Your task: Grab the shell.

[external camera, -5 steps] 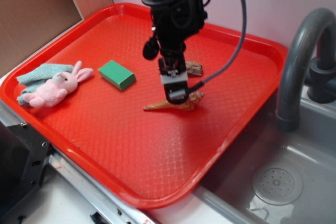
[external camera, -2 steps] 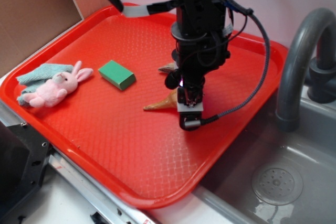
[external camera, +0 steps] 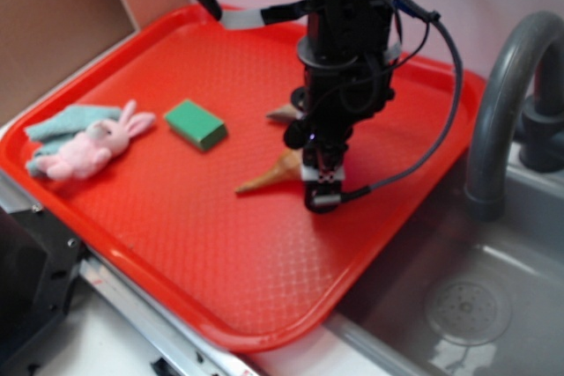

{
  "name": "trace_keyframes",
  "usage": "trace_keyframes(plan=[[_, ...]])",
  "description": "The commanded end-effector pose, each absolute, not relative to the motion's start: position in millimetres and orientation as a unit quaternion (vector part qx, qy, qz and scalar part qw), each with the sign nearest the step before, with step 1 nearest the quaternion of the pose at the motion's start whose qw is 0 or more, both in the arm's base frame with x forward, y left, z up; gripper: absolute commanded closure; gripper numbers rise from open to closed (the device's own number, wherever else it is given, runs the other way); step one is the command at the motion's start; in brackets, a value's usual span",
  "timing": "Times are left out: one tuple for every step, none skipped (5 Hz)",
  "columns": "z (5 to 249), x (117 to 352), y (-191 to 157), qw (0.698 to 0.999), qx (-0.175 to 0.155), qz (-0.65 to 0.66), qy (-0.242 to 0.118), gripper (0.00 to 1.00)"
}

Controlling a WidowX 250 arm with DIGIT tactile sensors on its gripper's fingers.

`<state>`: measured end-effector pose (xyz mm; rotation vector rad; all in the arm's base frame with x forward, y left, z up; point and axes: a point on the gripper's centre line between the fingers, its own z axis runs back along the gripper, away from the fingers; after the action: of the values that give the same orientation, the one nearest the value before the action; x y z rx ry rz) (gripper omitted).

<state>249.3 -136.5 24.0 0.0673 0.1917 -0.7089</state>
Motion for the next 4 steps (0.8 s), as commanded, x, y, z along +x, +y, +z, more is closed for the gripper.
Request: trace_keyframes(plan=[[77,259,-120,0.962,0.006,-0.266,0.055,1.00],[126,249,-89,0.987,-0.024,-0.161,-0.009,1.00],[176,231,-65,0.995,-0.002,-0.084,-0.058,1.00],[217,207,-43,0.996,-0.014,-0.020,-0.080,1.00]])
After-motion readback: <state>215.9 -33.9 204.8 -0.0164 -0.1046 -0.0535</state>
